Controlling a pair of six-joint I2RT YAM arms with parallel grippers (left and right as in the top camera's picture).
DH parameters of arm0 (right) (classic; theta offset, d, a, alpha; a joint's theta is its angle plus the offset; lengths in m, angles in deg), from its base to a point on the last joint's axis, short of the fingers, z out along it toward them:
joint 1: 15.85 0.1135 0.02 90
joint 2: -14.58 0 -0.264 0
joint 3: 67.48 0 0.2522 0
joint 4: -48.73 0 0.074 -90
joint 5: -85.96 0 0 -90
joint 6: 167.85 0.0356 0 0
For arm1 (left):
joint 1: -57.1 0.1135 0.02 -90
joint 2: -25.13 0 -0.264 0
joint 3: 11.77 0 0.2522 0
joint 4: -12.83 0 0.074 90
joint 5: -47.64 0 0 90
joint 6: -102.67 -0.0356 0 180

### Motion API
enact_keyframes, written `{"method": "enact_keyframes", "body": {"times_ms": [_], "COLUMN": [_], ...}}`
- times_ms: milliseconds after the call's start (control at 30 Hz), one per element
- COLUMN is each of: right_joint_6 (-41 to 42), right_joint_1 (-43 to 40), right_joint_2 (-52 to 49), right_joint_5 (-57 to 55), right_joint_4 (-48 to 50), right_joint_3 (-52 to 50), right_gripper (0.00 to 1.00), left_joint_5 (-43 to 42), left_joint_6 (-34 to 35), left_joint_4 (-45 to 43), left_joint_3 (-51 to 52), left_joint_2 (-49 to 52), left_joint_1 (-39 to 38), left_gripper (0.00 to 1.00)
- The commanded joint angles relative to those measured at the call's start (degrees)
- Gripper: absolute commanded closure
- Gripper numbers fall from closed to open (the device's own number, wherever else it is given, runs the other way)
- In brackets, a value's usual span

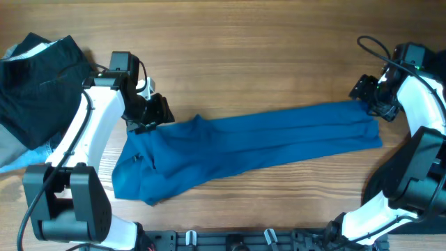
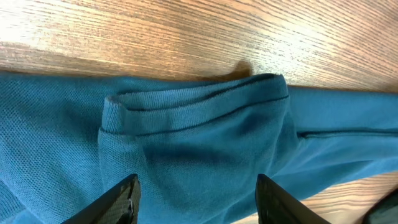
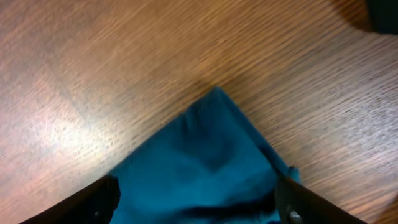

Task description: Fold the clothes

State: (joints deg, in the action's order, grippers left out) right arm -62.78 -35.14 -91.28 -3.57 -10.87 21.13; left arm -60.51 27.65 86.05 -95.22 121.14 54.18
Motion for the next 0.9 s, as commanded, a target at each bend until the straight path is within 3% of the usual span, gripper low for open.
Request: {"method": "enact_keyframes", "body": {"times_ms": [0, 300, 400, 633, 867], "right_joint_6": [-1.38, -7.45, -8.37, -9.09, -9.11], "right_joint_1": [0.09, 0.15, 0.2, 0.94, 1.01], "right_joint_2": [1.11, 2.32, 1.92, 1.81, 1.81], "right_joint_5": [1.4, 1.92, 7.26, 10.75, 9.97], "right_joint_4": [-1.57, -4.48, -5.51, -9.79, -11.89], "right_joint_3": [1.62, 0.81, 0.76, 0.46, 0.46], "right_gripper": [0.15, 0.16, 0.18, 0.19, 0.19], "left_joint_5": [-0.7, -1.09, -2.69, -3.74, -5.33], "left_joint_6": [0.5, 0.52, 0.5, 1.22, 6.78], "left_joint_4": [-0.33, -2.54, -3.45, -9.6, -16.74], "left_joint_3": [0.48, 0.48, 0.48, 0.48, 0.48], "left_joint_2": [0.55, 0.55, 0.55, 2.47, 11.1], "left_joint_1": [-0.24, -0.26, -0.9, -7.76, -13.53], "left_gripper": [0.39, 0.39, 0.38, 0.33, 0.3]}}
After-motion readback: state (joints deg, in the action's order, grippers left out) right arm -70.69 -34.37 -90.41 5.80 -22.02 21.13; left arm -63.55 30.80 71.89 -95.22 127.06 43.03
